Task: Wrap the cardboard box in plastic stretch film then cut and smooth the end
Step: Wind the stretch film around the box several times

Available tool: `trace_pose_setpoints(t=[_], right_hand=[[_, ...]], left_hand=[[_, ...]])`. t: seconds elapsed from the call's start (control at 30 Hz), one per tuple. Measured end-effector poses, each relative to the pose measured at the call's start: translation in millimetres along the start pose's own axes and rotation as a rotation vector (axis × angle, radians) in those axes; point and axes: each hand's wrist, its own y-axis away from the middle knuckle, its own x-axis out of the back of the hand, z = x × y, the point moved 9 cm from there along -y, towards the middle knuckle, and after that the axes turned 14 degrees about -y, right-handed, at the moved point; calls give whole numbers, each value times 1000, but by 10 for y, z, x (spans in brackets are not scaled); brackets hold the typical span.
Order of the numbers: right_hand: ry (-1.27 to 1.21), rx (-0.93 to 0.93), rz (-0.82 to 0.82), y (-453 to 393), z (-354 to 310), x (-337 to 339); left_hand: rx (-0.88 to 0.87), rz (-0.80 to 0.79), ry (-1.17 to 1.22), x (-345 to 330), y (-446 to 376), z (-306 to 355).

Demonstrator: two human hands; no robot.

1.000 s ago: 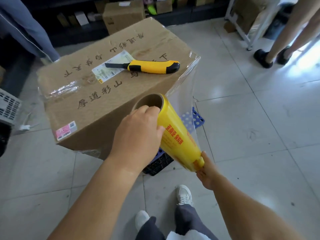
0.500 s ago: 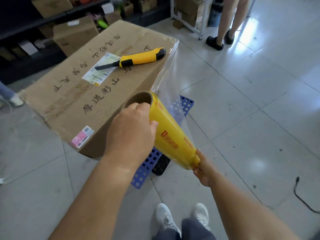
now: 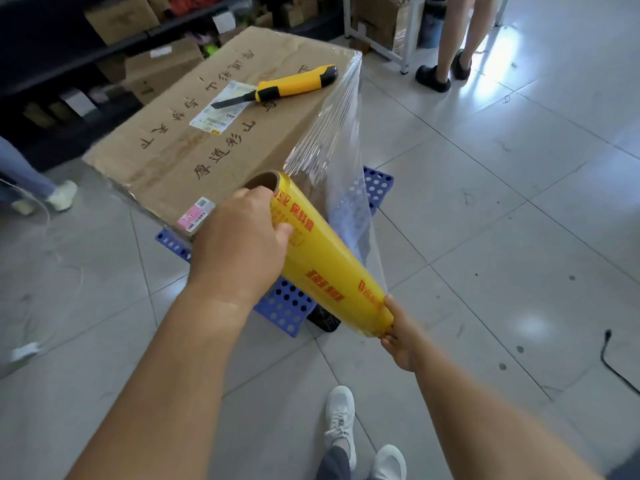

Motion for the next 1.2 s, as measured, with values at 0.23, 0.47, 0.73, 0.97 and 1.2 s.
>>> trace_pose_setpoints(t=[0.23, 0.47, 0.73, 0.97, 1.2], right_hand=[[9, -24, 34, 126, 443, -75], [-50, 6, 36, 173, 928, -247], [-117, 1, 55, 354, 1467, -695], [-149, 2, 71, 472, 1887, -1109], [-188, 51, 101, 548, 2134, -1475]], left_hand=[[-1, -4, -5, -30, 276, -326], [-71, -11, 6, -53, 491, -706], [-148, 4, 16, -57, 637, -1259], [-246, 33, 25, -82, 736, -1644], [-325, 39, -1, -133, 718, -2000]])
